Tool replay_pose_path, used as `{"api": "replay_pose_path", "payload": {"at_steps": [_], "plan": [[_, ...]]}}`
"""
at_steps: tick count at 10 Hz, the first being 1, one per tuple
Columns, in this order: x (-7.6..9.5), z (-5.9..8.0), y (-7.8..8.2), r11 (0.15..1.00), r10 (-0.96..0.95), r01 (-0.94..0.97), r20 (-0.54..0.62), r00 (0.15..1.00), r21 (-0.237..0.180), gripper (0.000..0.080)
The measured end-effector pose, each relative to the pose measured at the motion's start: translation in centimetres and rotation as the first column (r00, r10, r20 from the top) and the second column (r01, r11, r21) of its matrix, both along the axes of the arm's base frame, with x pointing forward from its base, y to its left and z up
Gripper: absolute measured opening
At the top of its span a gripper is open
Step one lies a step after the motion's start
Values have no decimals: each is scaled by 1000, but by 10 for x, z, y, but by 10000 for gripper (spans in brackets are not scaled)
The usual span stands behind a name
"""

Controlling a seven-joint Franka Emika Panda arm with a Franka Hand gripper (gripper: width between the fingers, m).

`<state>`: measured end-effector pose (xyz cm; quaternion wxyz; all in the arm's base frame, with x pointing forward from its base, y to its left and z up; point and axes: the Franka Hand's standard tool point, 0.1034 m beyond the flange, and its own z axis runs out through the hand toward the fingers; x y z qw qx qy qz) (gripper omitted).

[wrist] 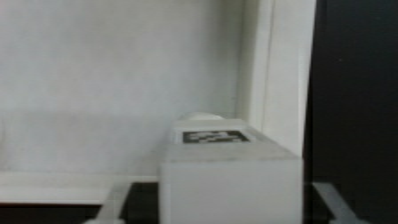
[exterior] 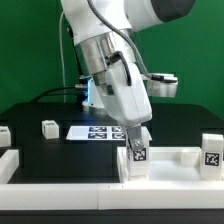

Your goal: Assemble square table

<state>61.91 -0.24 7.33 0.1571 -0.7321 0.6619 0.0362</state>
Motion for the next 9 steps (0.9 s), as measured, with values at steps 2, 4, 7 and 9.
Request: {"api": "replay_pose_path", "payload": {"at_steps": [2,4,7,9], "plan": [[-2,-1,13,969,238,-236,17,971,-72,485],[0,1,22,820,565,-552,57,823,-154,618],[-1,0,20,696,713,-691,74,697,-196,648],[-2,1,8,357,931,-892,22,366,-278,648]]}}
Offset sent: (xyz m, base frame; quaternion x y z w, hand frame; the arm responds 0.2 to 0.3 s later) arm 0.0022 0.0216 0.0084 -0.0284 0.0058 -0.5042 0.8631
